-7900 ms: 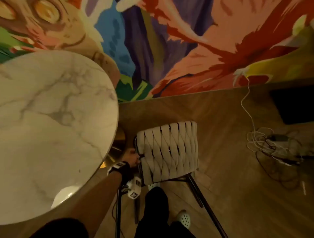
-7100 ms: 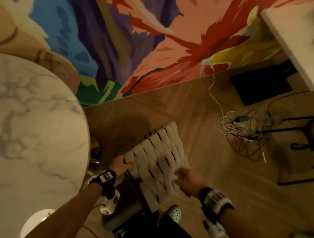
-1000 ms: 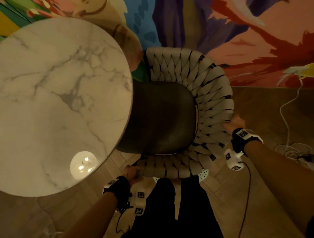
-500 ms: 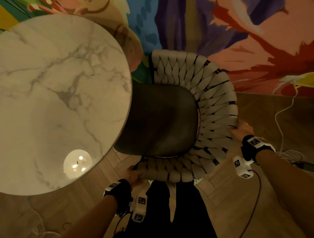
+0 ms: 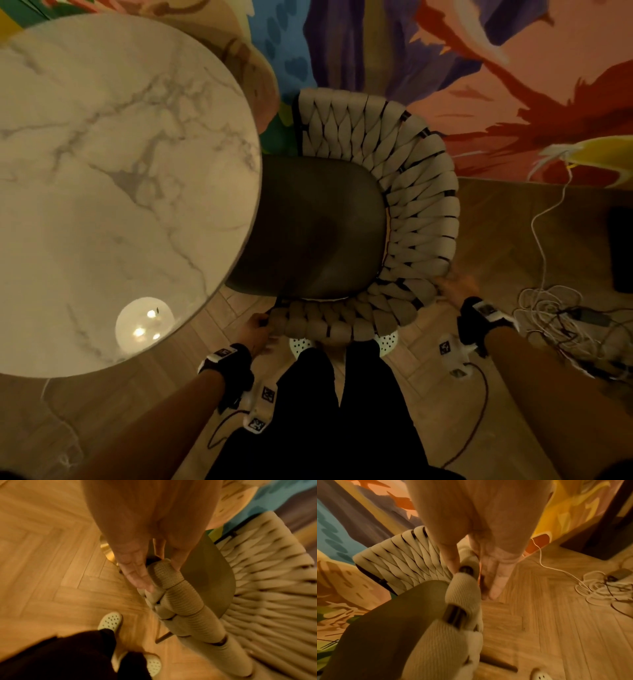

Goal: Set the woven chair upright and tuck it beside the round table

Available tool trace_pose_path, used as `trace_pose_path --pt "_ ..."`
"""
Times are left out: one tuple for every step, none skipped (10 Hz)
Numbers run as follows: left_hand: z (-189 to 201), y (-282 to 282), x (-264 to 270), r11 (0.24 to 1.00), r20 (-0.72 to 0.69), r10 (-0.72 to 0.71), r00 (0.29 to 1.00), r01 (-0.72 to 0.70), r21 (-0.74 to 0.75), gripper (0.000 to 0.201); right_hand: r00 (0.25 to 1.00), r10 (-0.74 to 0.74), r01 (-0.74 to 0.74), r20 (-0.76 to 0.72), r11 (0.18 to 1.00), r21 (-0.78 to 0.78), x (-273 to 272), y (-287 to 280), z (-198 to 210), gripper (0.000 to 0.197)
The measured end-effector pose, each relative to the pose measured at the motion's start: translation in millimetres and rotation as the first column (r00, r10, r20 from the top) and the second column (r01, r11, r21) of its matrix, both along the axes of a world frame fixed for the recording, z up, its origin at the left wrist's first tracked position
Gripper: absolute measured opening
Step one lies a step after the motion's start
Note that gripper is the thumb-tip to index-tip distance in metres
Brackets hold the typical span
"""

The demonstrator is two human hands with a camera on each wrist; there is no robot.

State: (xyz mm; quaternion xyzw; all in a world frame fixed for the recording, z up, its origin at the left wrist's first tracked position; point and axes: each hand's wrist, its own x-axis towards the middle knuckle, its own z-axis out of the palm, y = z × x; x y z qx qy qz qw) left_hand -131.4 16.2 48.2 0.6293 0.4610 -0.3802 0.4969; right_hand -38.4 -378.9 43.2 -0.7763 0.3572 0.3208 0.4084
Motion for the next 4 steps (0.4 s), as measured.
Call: trace_pose_path --pt "18.3 11.3 5.2 0.98 0.083 -0.195 0.977 0.197 -0.011 0.023 0.977 -0.212 0.211 -0.008 0.97 0.121 -32.5 16.7 15.3 0.028" --pt "23.0 20.5 -0.6 0.916 0.094 -0.399 0.912 0.394 0.071 0.021 0.971 -0.146 0.179 -0.189 0.97 0.167 -81.1 38.3 20.5 0.032" --pt "20.4 31.0 -13.0 0.898 0.088 -0.441 0.893 0.438 0.051 0.021 0.944 -0.021 0.09 -0.329 0.976 0.196 -134.6 49.2 5.6 0.018" --pt "11.9 54.7 -22.3 0.907 0.042 -0.42 0.906 0.419 0.025 0.027 0.904 0.013 0.083 -0.427 0.975 0.206 -178.4 69.4 -1.1 0.017"
